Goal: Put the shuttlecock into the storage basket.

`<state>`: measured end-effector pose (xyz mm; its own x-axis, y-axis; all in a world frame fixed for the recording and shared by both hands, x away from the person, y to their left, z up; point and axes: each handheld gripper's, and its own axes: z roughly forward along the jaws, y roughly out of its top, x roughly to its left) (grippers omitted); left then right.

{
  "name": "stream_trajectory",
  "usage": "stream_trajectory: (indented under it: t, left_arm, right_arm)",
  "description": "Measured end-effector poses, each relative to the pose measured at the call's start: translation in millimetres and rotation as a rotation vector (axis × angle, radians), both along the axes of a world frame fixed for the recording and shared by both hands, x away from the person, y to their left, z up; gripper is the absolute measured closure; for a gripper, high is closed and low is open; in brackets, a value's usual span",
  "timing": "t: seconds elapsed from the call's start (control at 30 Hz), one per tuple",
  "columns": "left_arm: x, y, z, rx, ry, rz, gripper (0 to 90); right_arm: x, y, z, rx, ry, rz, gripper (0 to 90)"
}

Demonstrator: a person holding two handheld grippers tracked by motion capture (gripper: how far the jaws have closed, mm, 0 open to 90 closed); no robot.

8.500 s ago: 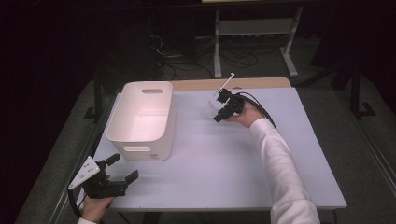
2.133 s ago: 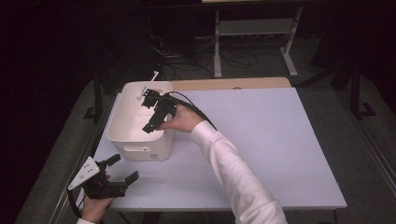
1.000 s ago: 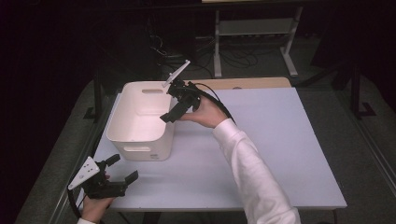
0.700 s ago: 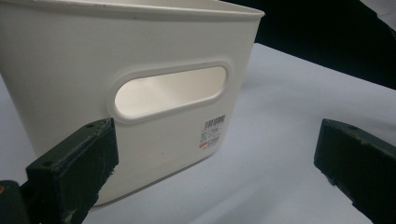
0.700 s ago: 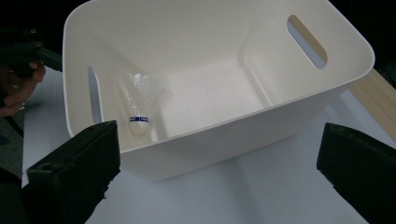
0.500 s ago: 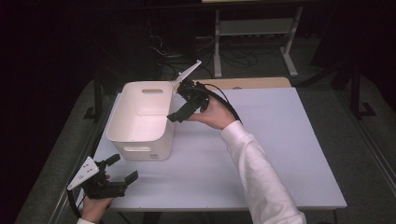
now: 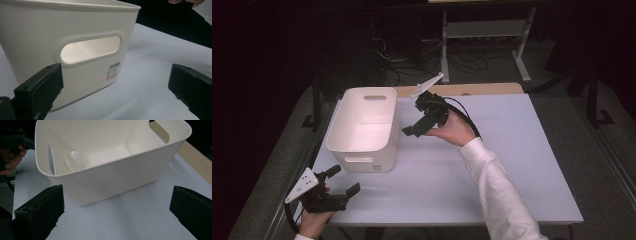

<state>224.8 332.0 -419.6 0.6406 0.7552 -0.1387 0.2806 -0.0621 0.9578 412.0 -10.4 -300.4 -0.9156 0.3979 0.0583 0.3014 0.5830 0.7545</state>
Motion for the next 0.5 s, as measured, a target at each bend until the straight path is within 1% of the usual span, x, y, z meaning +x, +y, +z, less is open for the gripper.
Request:
stream_trajectory:
  t: [0.13, 0.2, 0.23, 0.3, 0.37, 0.47, 0.5]
  left_arm:
    - [-0.2, -0.4, -0.1, -0.004, 0.001, 0.0, 0.0]
    - [-0.2, 0.4, 0.0, 0.001, 0.0, 0.001, 0.0]
    - [-0.2, 0.3, 0.1, -0.003, 0.0, 0.002, 0.0]
    - [-0.2, 0.2, 0.1, -0.002, 0.0, 0.001, 0.0]
    - [-0.3, -0.1, 0.1, -0.003, -0.001, -0.001, 0.0]
    - [-0.3, -0.5, -0.1, -0.003, 0.0, -0.003, 0.0]
    - [-0.4, -2.3, -0.4, -0.027, 0.0, 0.004, 0.0]
  right_arm:
    - [-1.5, -6.4, -4.3, 0.016, 0.011, -0.016, 0.0]
    - [-1.5, -9.8, -6.8, 0.013, -0.003, -0.01, 0.0]
    - [-3.1, -10.9, -7.3, 0.024, 0.011, -0.019, 0.0]
    - [-3.7, -14.0, -9.9, 0.026, -0.008, -0.013, 0.0]
    - [-6.0, -16.3, -11.1, 0.024, 0.001, -0.021, 0.0]
    - [-8.3, -20.7, -12.5, 0.027, -0.013, -0.014, 0.0]
    - [-9.8, -22.0, -12.4, 0.028, -0.011, -0.02, 0.0]
